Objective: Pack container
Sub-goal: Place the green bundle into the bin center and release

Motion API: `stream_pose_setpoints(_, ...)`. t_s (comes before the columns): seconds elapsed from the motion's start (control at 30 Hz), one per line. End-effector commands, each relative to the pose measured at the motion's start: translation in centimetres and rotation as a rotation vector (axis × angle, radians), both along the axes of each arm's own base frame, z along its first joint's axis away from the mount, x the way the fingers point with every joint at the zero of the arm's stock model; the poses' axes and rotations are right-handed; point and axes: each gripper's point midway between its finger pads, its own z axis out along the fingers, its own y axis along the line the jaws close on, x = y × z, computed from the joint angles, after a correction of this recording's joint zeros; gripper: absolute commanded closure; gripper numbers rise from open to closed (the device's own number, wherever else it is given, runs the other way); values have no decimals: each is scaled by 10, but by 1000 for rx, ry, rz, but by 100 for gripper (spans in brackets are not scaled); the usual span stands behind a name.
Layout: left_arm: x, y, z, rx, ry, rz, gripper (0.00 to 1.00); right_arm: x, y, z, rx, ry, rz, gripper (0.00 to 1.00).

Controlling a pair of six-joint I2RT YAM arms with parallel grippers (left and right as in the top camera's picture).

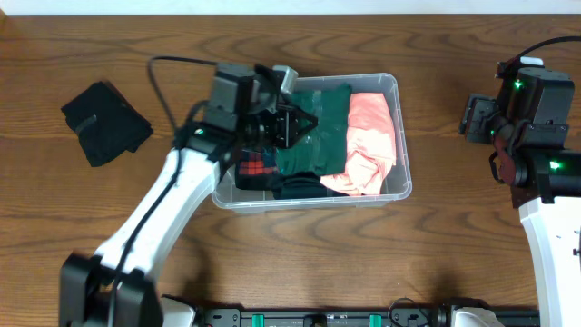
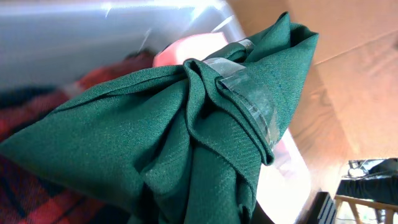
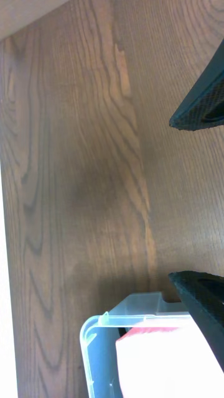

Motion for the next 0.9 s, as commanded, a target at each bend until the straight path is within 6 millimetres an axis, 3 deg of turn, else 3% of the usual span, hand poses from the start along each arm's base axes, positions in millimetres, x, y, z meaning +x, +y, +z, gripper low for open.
stream_pose_setpoints(0.0,10,-1,-14,11,52,37,94,-1,-1,-1,8,2,-8,30)
stream_pose_setpoints(0.03,11,-1,-23,22,69,41,94,-1,-1,-1,9,2,-8,30)
stream_pose_setpoints(0.07,13,-1,-31,33,84,45,87,-1,-1,-1,8,2,-8,30)
stream_pose_setpoints(0.1,14,0,-38,44,97,51,70,-1,-1,-1,8,2,-8,30)
stream_pose_setpoints(0.17,17,3,-54,68,126,64,1,-1,-1,-1,9,3,-8,30)
stream_pose_setpoints(0.27,25,16,-57,69,137,98,2,-2,-1,-2,8,7,-8,30)
stream_pose_setpoints(0.37,37,41,-37,52,103,161,2,-2,-1,-2,9,10,-8,30)
stream_pose_setpoints(0.5,50,87,19,9,-22,274,2,-2,-1,-2,9,10,-8,30)
stream_pose_setpoints(0.63,47,135,81,-13,-189,377,2,-2,-1,-2,5,10,-5,29)
stream_pose_setpoints(0.73,39,182,115,43,-321,476,2,-2,-1,-2,3,11,-3,30)
stream_pose_setpoints(0.8,34,228,118,116,-318,634,2,-2,-1,-2,3,11,-3,30)
stream_pose_setpoints(0.87,26,274,106,188,-262,778,2,-2,-1,-2,3,11,-3,29)
